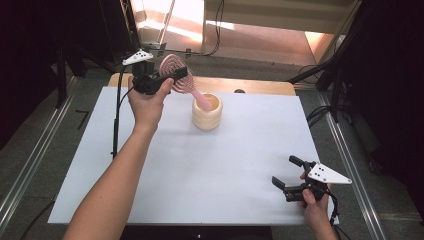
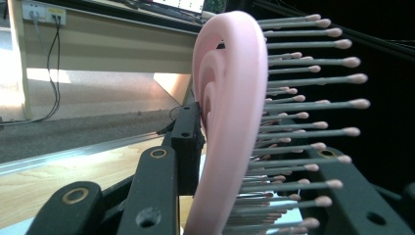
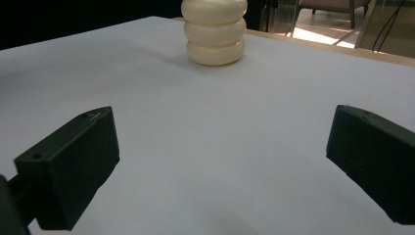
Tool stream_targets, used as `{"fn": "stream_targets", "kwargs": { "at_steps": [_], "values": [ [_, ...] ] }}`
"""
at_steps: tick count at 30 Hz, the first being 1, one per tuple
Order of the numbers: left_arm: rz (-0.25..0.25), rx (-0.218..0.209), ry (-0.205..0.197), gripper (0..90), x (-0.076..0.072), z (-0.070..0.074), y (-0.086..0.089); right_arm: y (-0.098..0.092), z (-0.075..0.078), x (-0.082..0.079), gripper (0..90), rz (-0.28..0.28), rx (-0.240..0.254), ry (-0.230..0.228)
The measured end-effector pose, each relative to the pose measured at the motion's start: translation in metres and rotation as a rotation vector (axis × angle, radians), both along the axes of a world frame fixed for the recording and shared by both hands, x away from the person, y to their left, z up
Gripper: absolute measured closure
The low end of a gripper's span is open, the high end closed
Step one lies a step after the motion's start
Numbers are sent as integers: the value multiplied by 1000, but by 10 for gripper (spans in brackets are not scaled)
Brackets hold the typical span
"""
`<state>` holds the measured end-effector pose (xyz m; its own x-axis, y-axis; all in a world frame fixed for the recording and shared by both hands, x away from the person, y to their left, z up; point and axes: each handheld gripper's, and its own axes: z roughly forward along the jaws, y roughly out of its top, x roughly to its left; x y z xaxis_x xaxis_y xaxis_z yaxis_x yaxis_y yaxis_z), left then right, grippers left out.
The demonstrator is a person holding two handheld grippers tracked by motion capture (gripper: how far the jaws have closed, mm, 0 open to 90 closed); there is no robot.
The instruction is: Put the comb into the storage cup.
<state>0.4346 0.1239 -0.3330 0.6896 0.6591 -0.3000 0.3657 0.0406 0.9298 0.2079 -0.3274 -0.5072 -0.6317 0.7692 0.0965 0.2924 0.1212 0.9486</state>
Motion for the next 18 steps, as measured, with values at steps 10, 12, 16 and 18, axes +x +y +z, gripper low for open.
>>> {"fn": "stream_targets", "kwargs": {
  "at_steps": [10, 12, 16, 18],
  "values": [
    [7, 5, 3, 638, 7, -1, -5, 0, 0, 0, 0, -1, 3, -3],
    [9, 8, 6, 637, 9, -2, -6, -1, 0, 0, 0, 0, 3, -8],
    [15, 13, 11, 638, 12, -5, -7, -1, 0, 0, 0, 0, 6, -7],
    [17, 16, 14, 638, 13, -7, -7, -1, 0, 0, 0, 1, 7, -6]
  ]
}}
